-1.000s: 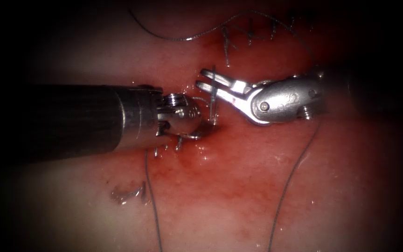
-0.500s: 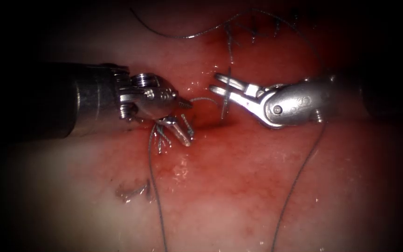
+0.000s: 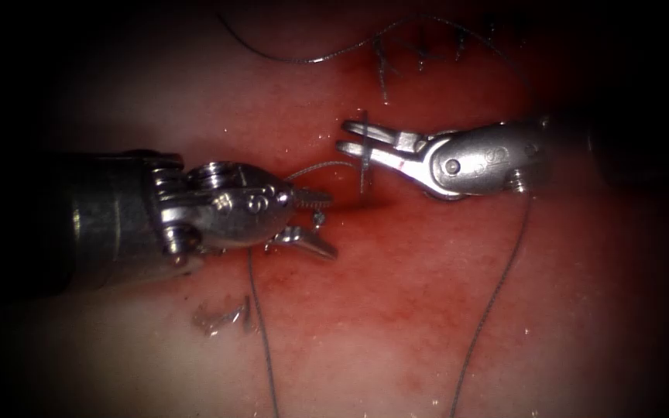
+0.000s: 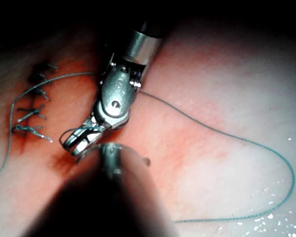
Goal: Wound Closure
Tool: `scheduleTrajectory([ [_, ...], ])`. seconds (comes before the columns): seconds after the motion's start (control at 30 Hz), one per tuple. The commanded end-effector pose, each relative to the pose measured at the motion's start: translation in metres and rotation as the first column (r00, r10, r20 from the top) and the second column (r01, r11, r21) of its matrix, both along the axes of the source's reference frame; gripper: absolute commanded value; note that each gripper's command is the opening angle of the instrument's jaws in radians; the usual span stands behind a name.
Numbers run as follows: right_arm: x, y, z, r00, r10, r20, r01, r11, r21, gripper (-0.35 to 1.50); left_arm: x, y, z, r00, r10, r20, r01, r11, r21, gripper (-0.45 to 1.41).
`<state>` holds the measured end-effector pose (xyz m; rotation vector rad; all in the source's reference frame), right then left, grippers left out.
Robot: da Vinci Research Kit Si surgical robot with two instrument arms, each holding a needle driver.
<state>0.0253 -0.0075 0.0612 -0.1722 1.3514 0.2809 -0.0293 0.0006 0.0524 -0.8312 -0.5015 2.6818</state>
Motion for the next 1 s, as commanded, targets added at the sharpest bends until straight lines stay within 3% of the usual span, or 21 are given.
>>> scheduleTrajectory([
  [0.03,0.0006,-0.0001,0.0008,1.0,-0.011,-0.006,0.011,1.0,0.01,-0.35,-0.0008,-0.0004,0.0008,1.0,0.002,0.004,-0.002,1.0,0.0,0.62],
  [0.33,0.0013,0.0006,0.0006,0.996,-0.076,-0.05,0.08,0.993,0.089,-0.35,-0.002,-0.0042,0.0039,0.999,0.02,0.032,-0.02,1.0,-0.001,0.56],
  [0.53,0.0014,0.0009,0.001,0.996,-0.078,-0.05,0.084,0.989,0.124,-0.35,-0.0022,-0.0045,0.0057,0.999,0.0,0.041,-0.001,1.0,0.026,0.56],
  [1.0,0.0006,0.0021,0.0013,0.998,-0.033,-0.045,0.041,0.983,0.181,-0.35,-0.003,-0.0059,0.0065,0.999,0.016,0.043,-0.018,0.999,0.047,0.56],
])
